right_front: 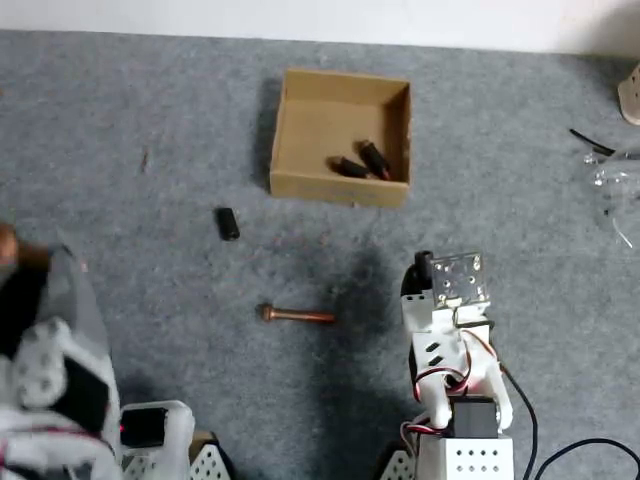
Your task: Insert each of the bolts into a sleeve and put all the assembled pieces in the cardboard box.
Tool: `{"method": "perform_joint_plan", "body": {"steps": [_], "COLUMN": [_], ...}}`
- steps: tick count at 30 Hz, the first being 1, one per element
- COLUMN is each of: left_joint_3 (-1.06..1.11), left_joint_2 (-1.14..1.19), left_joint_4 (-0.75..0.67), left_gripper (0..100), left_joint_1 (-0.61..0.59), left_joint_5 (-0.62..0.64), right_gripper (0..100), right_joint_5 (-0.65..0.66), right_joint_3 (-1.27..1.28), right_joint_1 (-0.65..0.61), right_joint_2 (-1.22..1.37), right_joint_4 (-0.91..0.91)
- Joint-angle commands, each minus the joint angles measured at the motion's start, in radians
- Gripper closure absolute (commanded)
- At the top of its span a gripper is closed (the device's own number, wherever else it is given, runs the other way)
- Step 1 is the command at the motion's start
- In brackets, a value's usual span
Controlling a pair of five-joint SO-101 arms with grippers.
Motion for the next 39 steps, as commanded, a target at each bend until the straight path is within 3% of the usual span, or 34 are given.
{"method": "perform_joint_plan", "body": {"steps": [1, 9, 13, 17, 20, 26, 30, 35, 39], "left_joint_3": [0.331, 1.006, 1.280, 1.520, 1.662, 1.876, 1.946, 1.945, 1.945], "left_joint_2": [-0.245, -0.708, -0.691, -0.630, -0.628, -0.628, -0.622, -0.628, -0.628], "left_joint_4": [-0.021, -0.328, -0.446, -0.813, -1.079, -1.366, -1.416, -1.330, -1.367], "left_gripper": [100, 100, 100, 100, 100, 100, 100, 100, 100], "left_joint_1": [0.004, 0.004, 0.007, 0.015, 0.102, 0.449, 0.526, 0.478, 0.466], "left_joint_5": [-0.018, -0.020, -0.020, -0.009, -0.009, -0.015, -0.018, -0.018, -0.015], "right_gripper": [99.5, 99.5, 99.5, 99.5, 99.5, 99.5, 99.5, 99.5, 99.5], "right_joint_5": [0.012, 0.012, 0.012, 0.012, 0.011, 0.006, 0.011, 0.011, 0.012], "right_joint_3": [0.150, 0.150, 0.150, 0.150, 0.150, 0.150, 0.150, 0.150, 0.150], "right_joint_1": [-0.008, -0.008, -0.008, -0.008, -0.012, -0.015, -0.088, -0.217, -0.352], "right_joint_2": [-0.018, -0.018, -0.018, -0.018, -0.018, -0.018, -0.019, -0.019, -0.019], "right_joint_4": [-0.024, -0.024, -0.024, -0.024, -0.024, -0.022, 0.010, 0.015, 0.021]}}
